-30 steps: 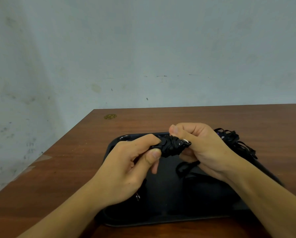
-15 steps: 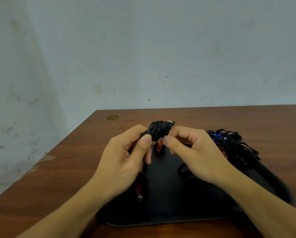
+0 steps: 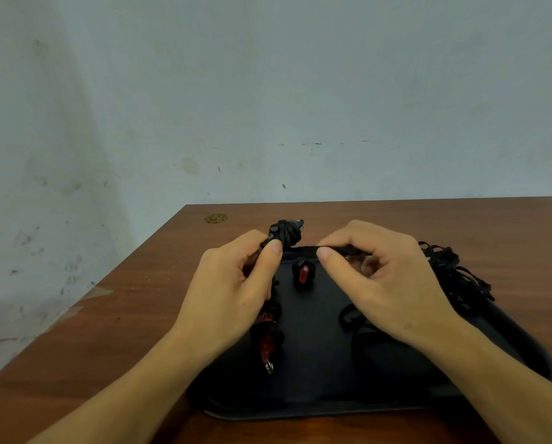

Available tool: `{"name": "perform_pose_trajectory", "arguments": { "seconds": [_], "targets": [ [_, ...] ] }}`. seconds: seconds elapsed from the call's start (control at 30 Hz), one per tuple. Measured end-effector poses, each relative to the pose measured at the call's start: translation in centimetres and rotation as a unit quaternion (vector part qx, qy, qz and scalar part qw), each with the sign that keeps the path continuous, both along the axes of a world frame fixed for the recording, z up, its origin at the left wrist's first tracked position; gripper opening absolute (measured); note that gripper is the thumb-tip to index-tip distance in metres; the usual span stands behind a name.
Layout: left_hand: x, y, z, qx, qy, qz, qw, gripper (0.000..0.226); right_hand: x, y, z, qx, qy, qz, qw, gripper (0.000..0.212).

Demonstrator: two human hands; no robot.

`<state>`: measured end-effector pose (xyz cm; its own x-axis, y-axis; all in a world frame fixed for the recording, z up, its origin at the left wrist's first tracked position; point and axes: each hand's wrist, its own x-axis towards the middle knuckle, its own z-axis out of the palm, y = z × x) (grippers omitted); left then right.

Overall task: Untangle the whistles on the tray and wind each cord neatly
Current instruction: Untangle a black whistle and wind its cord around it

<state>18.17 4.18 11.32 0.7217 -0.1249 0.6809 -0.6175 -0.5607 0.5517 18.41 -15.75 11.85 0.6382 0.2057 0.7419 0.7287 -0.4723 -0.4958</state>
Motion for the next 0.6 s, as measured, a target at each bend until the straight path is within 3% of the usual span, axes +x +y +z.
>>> {"name": "perform_pose_trajectory", "arguments": {
  "seconds": [0.23, 0.43, 0.5, 0.6],
  "targets": [
    [0.12, 0.17, -0.12, 0.032, -0.006, 0.011, 0.999, 0.04, -0.23, 0.17, 0.03, 0.102, 0.041, 0.063, 0.992, 0.014],
    [0.08, 0.25, -0.12, 0.093, -0.01, 0.028, 0.995, 0.039, -0.16, 0.31, 0.28, 0.204, 0.157, 0.186, 0.948, 0.009],
    [-0.13, 0.18, -0.09, 0.141, -0.022, 0.01, 0.99, 0.037, -0.01, 0.17, 0.05, 0.193, 0.145, 0.18, 0.953, 0.012],
    [-0.65, -0.01, 0.38, 0.225, -0.074, -0.014, 0.972, 0.03, 0.22, 0.13, -0.19, 0.085, 0.082, 0.109, 0.987, 0.027]
  ]
}}
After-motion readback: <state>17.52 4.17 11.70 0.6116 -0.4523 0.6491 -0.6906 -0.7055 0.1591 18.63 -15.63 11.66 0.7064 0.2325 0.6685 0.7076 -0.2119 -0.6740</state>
